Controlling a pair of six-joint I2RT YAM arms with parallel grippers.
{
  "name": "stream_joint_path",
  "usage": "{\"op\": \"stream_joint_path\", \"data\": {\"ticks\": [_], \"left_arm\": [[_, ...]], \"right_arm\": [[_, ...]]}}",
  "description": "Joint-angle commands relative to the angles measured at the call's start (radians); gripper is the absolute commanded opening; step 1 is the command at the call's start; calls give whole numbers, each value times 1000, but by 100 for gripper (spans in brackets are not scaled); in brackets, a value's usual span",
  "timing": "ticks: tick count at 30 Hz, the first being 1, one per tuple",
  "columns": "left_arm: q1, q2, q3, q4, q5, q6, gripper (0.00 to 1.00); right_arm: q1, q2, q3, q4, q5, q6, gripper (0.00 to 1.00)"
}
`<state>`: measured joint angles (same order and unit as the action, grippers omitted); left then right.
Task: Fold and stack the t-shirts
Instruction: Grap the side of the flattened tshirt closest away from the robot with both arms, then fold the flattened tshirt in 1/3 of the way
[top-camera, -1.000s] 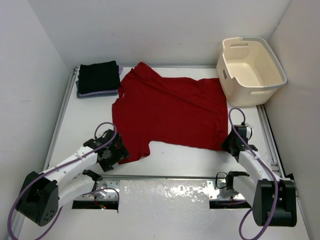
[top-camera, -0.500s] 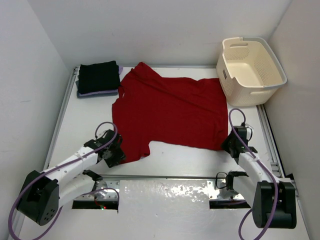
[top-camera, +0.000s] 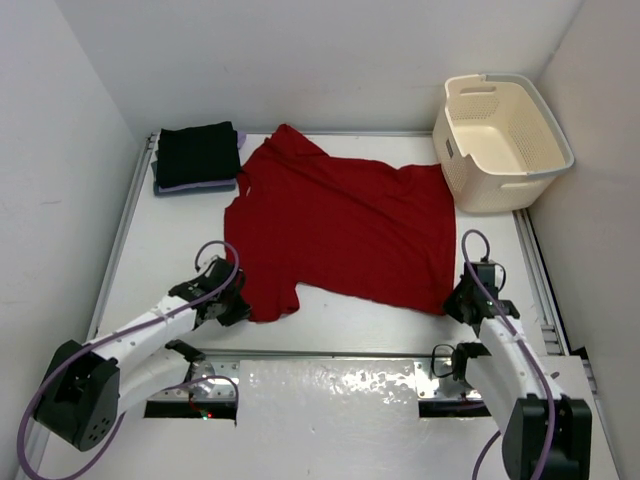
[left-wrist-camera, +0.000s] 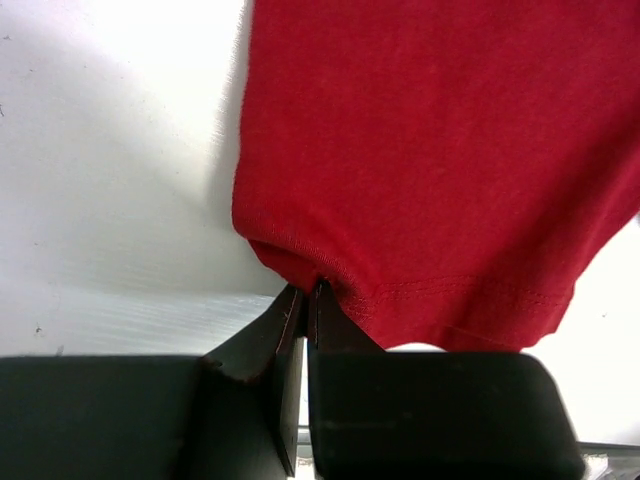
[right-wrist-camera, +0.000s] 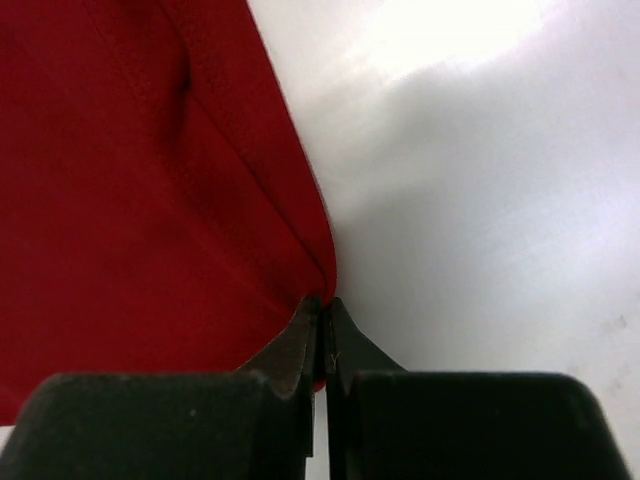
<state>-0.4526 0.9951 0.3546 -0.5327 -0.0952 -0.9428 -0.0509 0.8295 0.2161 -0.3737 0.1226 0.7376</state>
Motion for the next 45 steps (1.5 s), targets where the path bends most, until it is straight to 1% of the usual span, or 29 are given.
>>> {"op": "stream_joint_path", "data": {"ticks": [1, 2, 4, 7, 10, 11, 12, 15, 17, 20, 21, 24, 27, 33, 34, 37, 42, 44, 45], "left_arm": [[-11, -41, -31, 13, -8, 33, 0], [-11, -53, -29, 14, 3, 36, 0], [-14, -91, -26, 22, 15, 50, 0], [-23, -151, -6, 13, 23, 65, 0], [-23, -229, 44, -41, -14, 62, 0], [-23, -255, 67, -64, -46, 58, 0], [-23, -301, 82, -66, -66, 56, 0], [-23, -374, 90, -14, -78, 76, 0], [-23, -372, 101, 48, -96, 100, 0], [-23, -297, 142, 115, -98, 151, 0], [-23, -273, 153, 134, -106, 165, 0], [-23, -193, 193, 226, -155, 208, 0], [-21, -122, 250, 362, -184, 245, 0], [-12, 40, 360, 430, -307, 280, 0], [-5, 65, 398, 433, -320, 286, 0], [32, 170, 469, 444, -322, 314, 0], [119, 275, 546, 494, -247, 343, 0], [146, 322, 576, 514, -224, 358, 0], [152, 339, 598, 557, -221, 361, 0]], "right_arm": [[-3, -67, 5, -264, 14, -4, 0], [-1, -101, -3, -274, 23, 3, 0], [-1, -113, 6, -289, 70, -9, 0], [-1, -90, 54, -289, 72, -15, 0], [-1, -69, 103, -295, 123, -38, 0], [-3, -67, 115, -295, 138, -43, 0], [-3, -70, 124, -283, 126, -40, 0], [-1, -79, 121, -220, 111, -41, 0], [-1, -73, 146, -200, 129, -38, 0], [-1, -69, 170, -171, 138, -43, 0], [-3, -66, 175, -133, 132, -49, 0], [-3, -32, 193, -84, 131, -53, 0], [-1, 23, 226, -51, 134, -56, 0], [-1, 83, 285, 32, 153, -49, 0], [-1, 97, 298, 35, 167, -53, 0], [-3, 151, 331, 61, 175, -53, 0], [-1, 253, 405, 116, 164, -60, 0], [-3, 299, 422, 165, 157, -63, 0], [-1, 315, 430, 170, 161, -61, 0]]}}
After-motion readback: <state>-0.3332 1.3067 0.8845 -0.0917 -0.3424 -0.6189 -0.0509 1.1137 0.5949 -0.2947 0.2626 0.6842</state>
